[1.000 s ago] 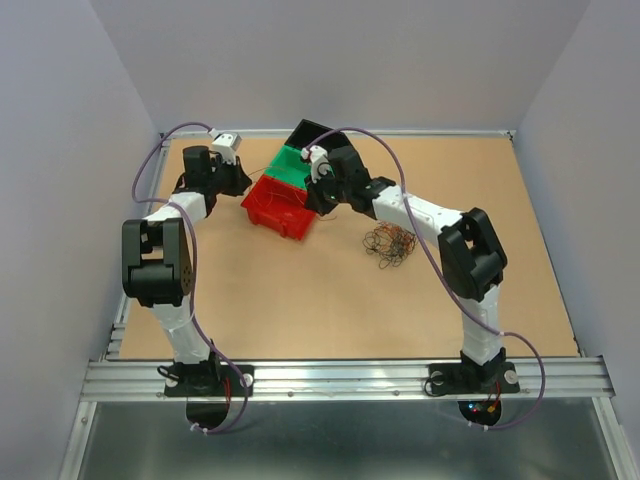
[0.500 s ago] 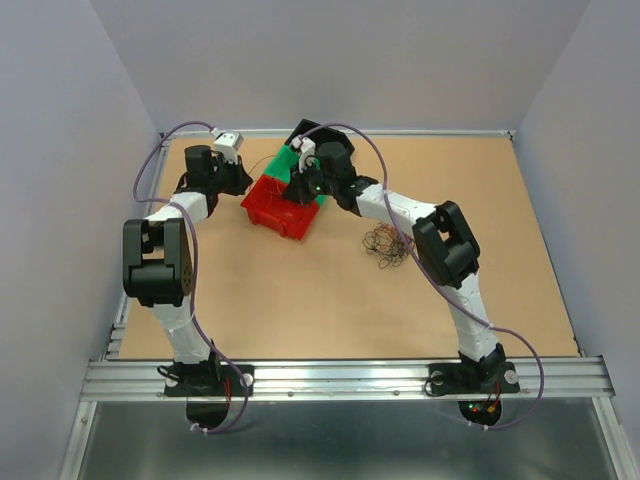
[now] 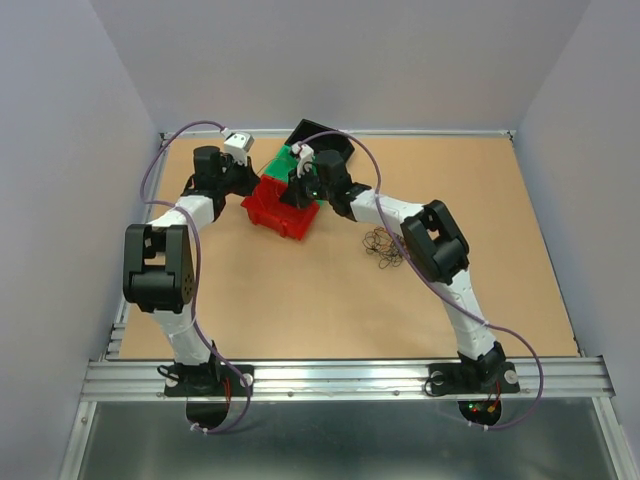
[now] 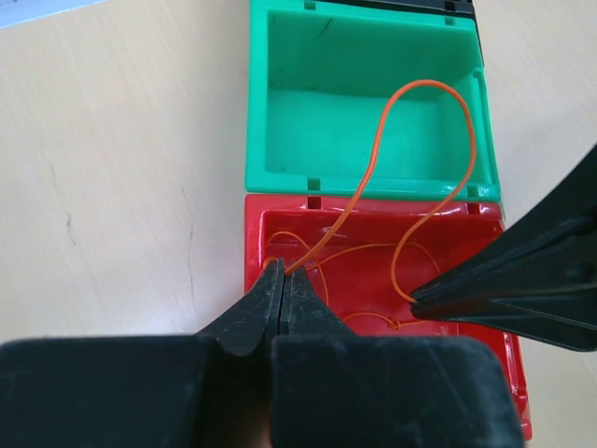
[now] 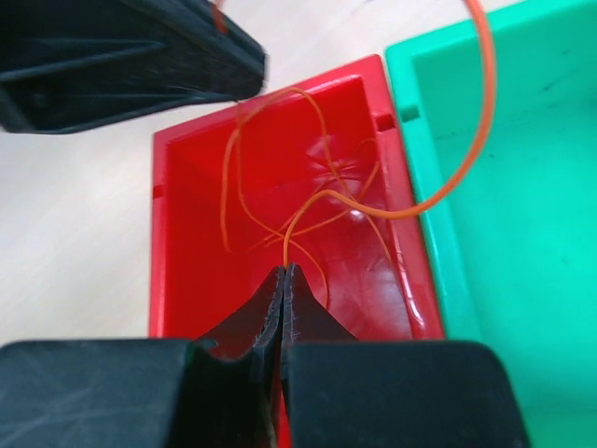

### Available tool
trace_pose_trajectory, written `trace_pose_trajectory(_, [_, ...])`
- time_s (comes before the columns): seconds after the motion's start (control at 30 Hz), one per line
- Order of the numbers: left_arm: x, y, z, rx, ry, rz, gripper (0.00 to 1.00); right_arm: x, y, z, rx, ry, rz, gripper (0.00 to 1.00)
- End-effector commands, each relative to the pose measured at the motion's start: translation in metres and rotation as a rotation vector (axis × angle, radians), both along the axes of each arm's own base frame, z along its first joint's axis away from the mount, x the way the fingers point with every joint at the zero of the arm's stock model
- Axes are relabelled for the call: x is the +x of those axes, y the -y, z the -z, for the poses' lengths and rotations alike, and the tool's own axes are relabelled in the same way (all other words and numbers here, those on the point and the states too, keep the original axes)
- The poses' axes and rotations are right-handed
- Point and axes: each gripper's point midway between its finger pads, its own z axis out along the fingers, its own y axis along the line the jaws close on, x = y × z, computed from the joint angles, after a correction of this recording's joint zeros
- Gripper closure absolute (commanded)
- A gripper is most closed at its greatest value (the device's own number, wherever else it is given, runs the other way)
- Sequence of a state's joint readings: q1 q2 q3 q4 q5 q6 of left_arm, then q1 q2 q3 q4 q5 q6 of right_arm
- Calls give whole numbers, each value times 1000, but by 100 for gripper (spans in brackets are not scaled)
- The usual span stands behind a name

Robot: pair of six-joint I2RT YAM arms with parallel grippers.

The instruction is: Untangle the cables

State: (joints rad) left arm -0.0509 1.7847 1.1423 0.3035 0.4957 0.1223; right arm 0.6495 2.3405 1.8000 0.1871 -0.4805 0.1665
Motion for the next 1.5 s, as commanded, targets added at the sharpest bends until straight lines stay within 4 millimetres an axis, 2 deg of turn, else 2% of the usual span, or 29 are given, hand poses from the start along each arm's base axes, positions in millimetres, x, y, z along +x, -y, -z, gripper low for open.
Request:
trace_pose_trajectory(0.0, [1, 2, -41, 26, 130, 5, 100, 10, -2, -8, 13, 39, 60, 100])
trace_pose_trajectory(0.17, [-1, 8, -40, 55, 139, 6, 100, 9, 6, 6, -43, 19, 104, 98])
trace_pose_trajectory(0.23, [-2, 10, -39, 67, 142, 9, 100, 11, 11, 0, -48, 34, 122, 85])
trace_pose_trajectory(0.33, [-3, 10, -37, 75, 140, 7, 100, 7, 14, -11, -44, 49, 127, 74])
trace_pose_trajectory(0.4, [-4, 10, -37, 81, 140, 8, 100, 4, 18, -13, -47, 51, 129, 73])
trace_pose_trajectory(0.43, [-4, 11, -36, 83, 139, 10, 100, 3, 19, -26, -35, 67, 134, 71])
trace_pose_trajectory(0.5, [-6, 11, -34, 94, 137, 12, 100, 1, 22, -36, -20, 87, 142, 68])
trace_pose_trajectory(0.53, [-6, 12, -32, 97, 135, 13, 100, -1, 28, -30, -29, 80, 156, 65])
trace_pose_trajectory(0.57, [-5, 10, -32, 106, 137, 4, 100, -2, 28, -51, 12, 115, 163, 64])
trace_pose_trajectory(0.6, [-6, 13, -31, 116, 136, 8, 100, -4, 29, -56, 26, 129, 165, 63])
trace_pose_trajectory(0.63, [-5, 12, -29, 122, 132, 2, 100, -10, 35, -48, 22, 117, 171, 59])
trace_pose_trajectory(0.67, [-5, 12, -28, 128, 129, 1, 100, -10, 37, -69, 57, 151, 181, 58])
trace_pose_trajectory(0.8, [-6, 15, -25, 140, 124, 3, 100, -15, 45, -86, 75, 175, 205, 54])
trace_pose_trajectory(0.87, [-6, 16, -23, 148, 123, 7, 100, -13, 49, -87, 75, 181, 225, 48])
trace_pose_trajectory(1.07, [-8, 16, -25, 167, 132, 10, 100, -4, 48, -90, 71, 203, 244, 43])
trace_pose_trajectory(1.13, [-9, 17, -24, 172, 131, 14, 100, 2, 44, -97, 84, 215, 237, 42])
trace_pose_trajectory(1.3, [-10, 19, -23, 187, 132, 21, 100, 6, 30, -90, 88, 203, 180, 43])
trace_pose_trajectory(1.37, [-10, 20, -22, 188, 131, 23, 100, 8, 25, -93, 97, 211, 163, 43])
trace_pose_trajectory(1.47, [-12, 21, -22, 193, 132, 36, 100, 14, 20, -83, 85, 212, 154, 43])
